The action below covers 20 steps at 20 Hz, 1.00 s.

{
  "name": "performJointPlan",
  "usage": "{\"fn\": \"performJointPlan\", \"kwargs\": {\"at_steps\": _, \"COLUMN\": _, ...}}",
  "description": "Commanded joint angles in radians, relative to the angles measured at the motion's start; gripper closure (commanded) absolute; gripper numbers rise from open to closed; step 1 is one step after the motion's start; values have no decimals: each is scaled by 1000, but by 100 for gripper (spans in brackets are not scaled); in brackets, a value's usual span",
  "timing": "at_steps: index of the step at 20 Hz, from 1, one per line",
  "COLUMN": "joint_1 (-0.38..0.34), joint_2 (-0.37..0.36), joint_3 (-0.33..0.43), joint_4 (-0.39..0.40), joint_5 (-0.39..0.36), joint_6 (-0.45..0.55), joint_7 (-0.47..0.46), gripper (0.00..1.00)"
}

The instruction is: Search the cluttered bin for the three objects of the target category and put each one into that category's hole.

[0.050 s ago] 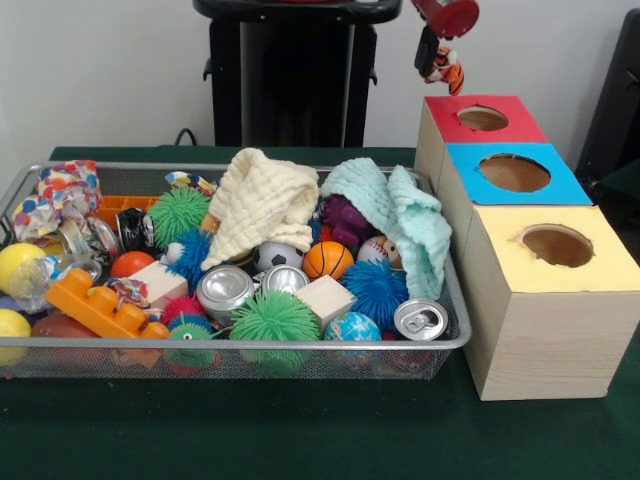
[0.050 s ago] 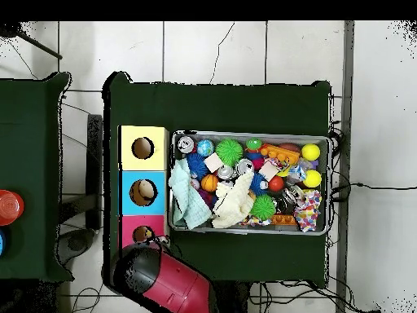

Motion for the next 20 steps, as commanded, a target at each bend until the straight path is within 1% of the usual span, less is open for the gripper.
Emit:
{"fn": "performJointPlan", "kwargs": {"at_steps": 1, "joint_1": -26, "joint_2": 85, "joint_3": 128, "joint_4": 46, "joint_5": 86, "joint_6": -101, "joint_7": 258, "gripper": 100}}
{"fn": "performJointPlan", "kwargs": {"at_steps": 4, "joint_1": -11, "joint_2": 105, "joint_3": 132, "joint_4": 38, "joint_5": 103, "joint_6": -110, "joint_7": 278, "gripper": 100}}
{"fn": "performJointPlan", "kwargs": {"at_steps": 5, "joint_1": -15, "joint_2": 91, "joint_3": 152, "joint_4": 51, "joint_5": 133, "joint_6": -105, "joint_7": 288, "gripper": 100}}
{"fn": "performJointPlan", "kwargs": {"at_steps": 10, "joint_1": 12, "joint_2": 108, "joint_3": 135, "joint_4": 27, "joint_5": 149, "joint_6": -75, "joint_7": 319, "gripper": 100}}
{"fn": "performJointPlan", "kwargs": {"at_steps": 11, "joint_1": 12, "joint_2": 106, "joint_3": 145, "joint_4": 33, "joint_5": 166, "joint_6": -78, "joint_7": 325, "gripper": 100}}
{"fn": "performJointPlan", "kwargs": {"at_steps": 14, "joint_1": 28, "joint_2": 116, "joint_3": 139, "joint_4": 23, "joint_5": 182, "joint_6": -65, "joint_7": 340, "gripper": 100}}
{"fn": "performJointPlan", "kwargs": {"at_steps": 17, "joint_1": 36, "joint_2": 124, "joint_3": 145, "joint_4": 29, "joint_5": 202, "joint_6": -80, "joint_7": 340, "gripper": 100}}
{"fn": "performJointPlan", "kwargs": {"at_steps": 20, "joint_1": 56, "joint_2": 134, "joint_3": 118, "joint_4": 12, "joint_5": 199, "joint_6": -49, "joint_7": 357, "gripper": 100}}
